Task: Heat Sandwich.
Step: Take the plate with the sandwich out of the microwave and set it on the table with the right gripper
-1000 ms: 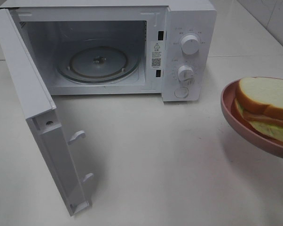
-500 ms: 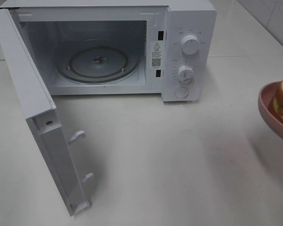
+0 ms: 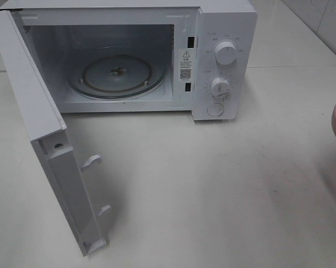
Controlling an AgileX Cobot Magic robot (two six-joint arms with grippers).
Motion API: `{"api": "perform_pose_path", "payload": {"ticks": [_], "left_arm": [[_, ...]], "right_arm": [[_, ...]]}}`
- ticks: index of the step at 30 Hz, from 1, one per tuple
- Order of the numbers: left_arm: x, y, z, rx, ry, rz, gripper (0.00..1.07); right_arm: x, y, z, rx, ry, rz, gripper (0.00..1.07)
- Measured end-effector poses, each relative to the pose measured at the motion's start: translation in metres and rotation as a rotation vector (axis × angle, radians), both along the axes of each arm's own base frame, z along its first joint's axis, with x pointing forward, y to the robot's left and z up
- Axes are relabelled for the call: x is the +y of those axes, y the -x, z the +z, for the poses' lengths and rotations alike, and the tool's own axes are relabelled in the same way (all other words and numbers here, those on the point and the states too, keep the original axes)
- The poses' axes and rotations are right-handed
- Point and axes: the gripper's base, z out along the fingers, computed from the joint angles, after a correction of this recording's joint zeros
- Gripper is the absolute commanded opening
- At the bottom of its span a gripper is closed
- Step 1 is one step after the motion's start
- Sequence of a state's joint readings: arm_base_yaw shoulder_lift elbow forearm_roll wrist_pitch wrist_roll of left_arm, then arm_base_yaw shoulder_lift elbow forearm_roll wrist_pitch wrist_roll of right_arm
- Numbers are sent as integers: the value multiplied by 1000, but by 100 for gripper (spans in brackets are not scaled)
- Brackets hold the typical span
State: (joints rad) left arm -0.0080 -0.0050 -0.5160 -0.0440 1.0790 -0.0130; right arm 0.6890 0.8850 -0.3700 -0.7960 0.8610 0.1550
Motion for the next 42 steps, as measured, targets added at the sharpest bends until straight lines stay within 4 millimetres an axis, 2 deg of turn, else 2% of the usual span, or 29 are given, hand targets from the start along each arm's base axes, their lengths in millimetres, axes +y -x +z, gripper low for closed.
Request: {"api": "perform_pose_path", "payload": {"ticks": [6, 20, 24, 34, 42], "left_arm": [[0, 0, 0, 0, 0, 0, 100], [0, 0, 0, 0, 0, 0, 100], [0, 0, 0, 0, 0, 0, 100], [0, 0, 0, 0, 0, 0, 100], [0, 0, 0, 0, 0, 0, 100]], "right_arm": [[6, -9, -3, 3, -1, -59, 2], [32, -44, -15, 35, -2, -316, 3], [43, -58, -26, 41, -2, -402, 4], [59, -78, -53, 52, 31, -515, 5], [67, -92, -88, 28, 85, -594, 7]]}}
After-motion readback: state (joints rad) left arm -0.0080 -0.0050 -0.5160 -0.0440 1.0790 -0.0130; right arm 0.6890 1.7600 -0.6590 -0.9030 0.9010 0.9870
